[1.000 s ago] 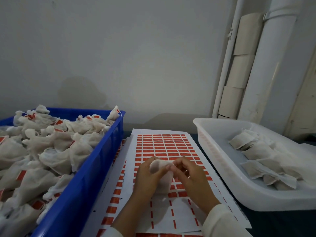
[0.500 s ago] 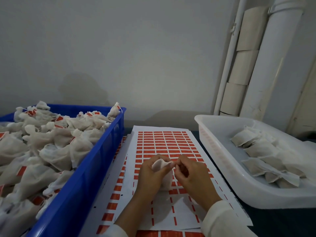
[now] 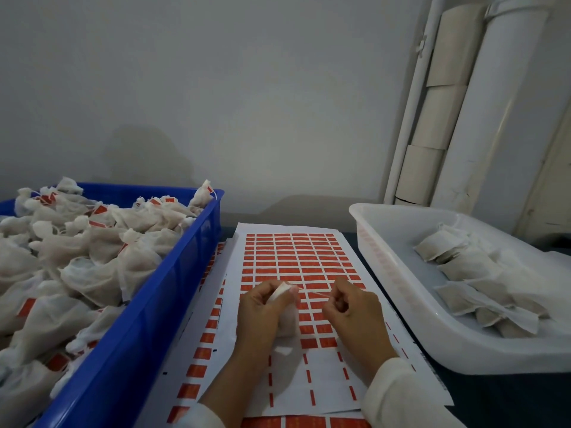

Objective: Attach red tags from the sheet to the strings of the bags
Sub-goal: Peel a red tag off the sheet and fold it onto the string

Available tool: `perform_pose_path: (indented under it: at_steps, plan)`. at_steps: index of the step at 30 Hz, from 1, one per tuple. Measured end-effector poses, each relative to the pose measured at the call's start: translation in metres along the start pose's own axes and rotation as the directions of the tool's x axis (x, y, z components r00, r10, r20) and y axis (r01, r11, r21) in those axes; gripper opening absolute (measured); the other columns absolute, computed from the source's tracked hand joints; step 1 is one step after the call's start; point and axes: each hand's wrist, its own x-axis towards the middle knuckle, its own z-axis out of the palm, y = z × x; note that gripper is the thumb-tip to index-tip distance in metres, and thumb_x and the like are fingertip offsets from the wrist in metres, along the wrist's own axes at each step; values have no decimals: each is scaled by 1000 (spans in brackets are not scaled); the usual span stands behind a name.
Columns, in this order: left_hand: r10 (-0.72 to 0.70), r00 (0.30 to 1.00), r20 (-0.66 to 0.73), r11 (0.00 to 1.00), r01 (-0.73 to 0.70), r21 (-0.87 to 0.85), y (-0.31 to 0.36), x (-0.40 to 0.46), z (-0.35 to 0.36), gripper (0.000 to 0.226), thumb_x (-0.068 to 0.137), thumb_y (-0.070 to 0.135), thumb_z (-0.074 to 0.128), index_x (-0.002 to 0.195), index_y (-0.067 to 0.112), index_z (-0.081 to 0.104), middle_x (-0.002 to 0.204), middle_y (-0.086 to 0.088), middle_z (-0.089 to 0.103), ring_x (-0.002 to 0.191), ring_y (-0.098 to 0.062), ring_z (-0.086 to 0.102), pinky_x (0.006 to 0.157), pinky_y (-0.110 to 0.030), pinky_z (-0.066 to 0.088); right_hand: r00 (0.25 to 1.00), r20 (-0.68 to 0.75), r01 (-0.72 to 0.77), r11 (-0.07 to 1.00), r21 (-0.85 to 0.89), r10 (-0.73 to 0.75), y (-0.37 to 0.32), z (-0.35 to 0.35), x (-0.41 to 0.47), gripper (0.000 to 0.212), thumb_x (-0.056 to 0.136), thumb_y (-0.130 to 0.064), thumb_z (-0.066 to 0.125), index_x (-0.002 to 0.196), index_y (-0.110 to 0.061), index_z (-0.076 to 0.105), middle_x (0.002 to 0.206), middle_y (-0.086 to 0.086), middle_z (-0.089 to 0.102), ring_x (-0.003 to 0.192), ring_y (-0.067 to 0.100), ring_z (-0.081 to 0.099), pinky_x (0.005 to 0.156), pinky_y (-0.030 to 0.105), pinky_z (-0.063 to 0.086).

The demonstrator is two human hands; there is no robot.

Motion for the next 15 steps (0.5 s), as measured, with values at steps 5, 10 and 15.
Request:
perform_pose_path:
  at_steps: [5,10,15]
  plan:
    - [1,989,145,989,-22,148,4,8,-10,12,82,35,65,90,26,62,94,12,65,83,-11,60,61,-10,42,999,-1,-52,990,132,52,6,1,-1,8,86,-39,54,83,-32,53,84,-26,61,74,-6,63,61,4,46]
    - [-84,913,399,936,-65,346,6,11,-25,16,79,42,66,88,31,59,88,18,62,81,-5,61,55,-5,43,997,7,-82,991,109,81,12,2,1,11,87,-39,51,91,-30,53,93,-18,63,78,2,65,75,15,53]
    - [-181,899,399,968,90,235,12,8,-28,37,68,55,61,92,27,64,96,14,66,91,-11,62,75,-20,51,998,38,-56,998,14,56,10,8,-2,13,89,-43,48,95,-32,51,94,-22,60,77,1,63,70,9,50]
